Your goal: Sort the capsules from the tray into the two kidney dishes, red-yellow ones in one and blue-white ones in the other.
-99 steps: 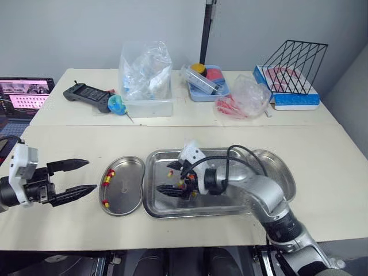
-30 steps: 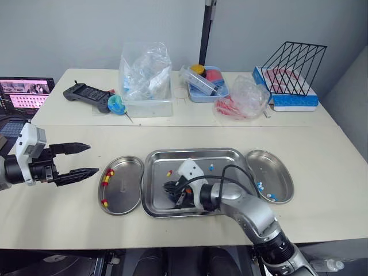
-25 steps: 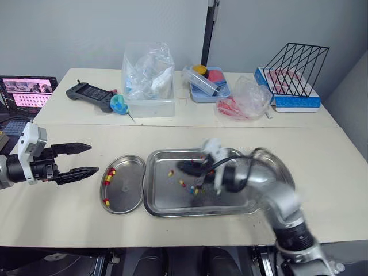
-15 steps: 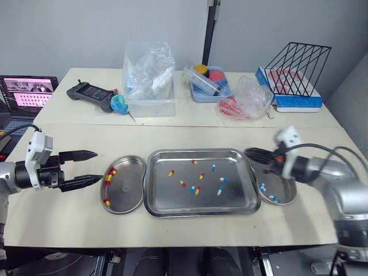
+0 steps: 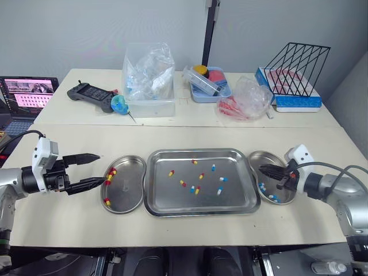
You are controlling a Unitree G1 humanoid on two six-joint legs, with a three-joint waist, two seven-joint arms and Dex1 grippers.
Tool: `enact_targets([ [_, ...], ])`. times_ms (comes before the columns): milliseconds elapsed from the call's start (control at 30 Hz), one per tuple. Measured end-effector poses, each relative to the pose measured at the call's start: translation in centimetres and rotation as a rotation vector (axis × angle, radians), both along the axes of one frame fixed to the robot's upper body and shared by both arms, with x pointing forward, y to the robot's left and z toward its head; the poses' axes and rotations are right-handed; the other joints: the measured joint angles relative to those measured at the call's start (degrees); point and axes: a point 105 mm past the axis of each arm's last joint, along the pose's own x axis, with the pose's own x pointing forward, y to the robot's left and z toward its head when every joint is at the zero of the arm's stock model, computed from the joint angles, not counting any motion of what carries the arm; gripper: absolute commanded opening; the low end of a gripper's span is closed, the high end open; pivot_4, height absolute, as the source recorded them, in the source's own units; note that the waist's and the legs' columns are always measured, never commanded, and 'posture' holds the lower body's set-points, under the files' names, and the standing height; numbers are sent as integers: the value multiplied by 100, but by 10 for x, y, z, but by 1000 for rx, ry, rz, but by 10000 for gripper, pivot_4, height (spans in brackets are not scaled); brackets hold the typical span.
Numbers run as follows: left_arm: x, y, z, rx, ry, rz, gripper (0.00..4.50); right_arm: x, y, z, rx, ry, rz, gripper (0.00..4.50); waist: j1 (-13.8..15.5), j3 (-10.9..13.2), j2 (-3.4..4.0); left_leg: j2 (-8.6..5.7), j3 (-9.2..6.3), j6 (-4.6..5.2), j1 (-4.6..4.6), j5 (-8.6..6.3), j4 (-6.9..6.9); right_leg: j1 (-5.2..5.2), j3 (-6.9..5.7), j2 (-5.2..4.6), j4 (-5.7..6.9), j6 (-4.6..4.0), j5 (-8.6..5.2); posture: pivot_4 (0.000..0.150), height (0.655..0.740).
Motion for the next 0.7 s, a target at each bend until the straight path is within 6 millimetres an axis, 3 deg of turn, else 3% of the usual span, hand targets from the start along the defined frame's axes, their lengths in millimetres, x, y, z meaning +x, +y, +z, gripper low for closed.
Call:
enact_targets([
  [333,3,3,-2,-3,-14,22,45000,-6,-33,10,-31,-21,-52,44704,15,0,0,-1,1,1,1,0,0,2,0,0,-1,0,0,1500,7400],
  [533,-2,25,-21,7,28,109,45000,-34,-95,16,-36,14,-167,44704,57,0,0,-2,5,7,13,-4,-1,13,0,-1,-8,3,-2,1500,7400],
  [700,-2,29,-24,3,12,129,45000,-38,-113,15,4,4,-225,44704,36,1,0,12,3,4,70,-7,-9,64,-2,-8,-18,-9,-12,1500,7400],
])
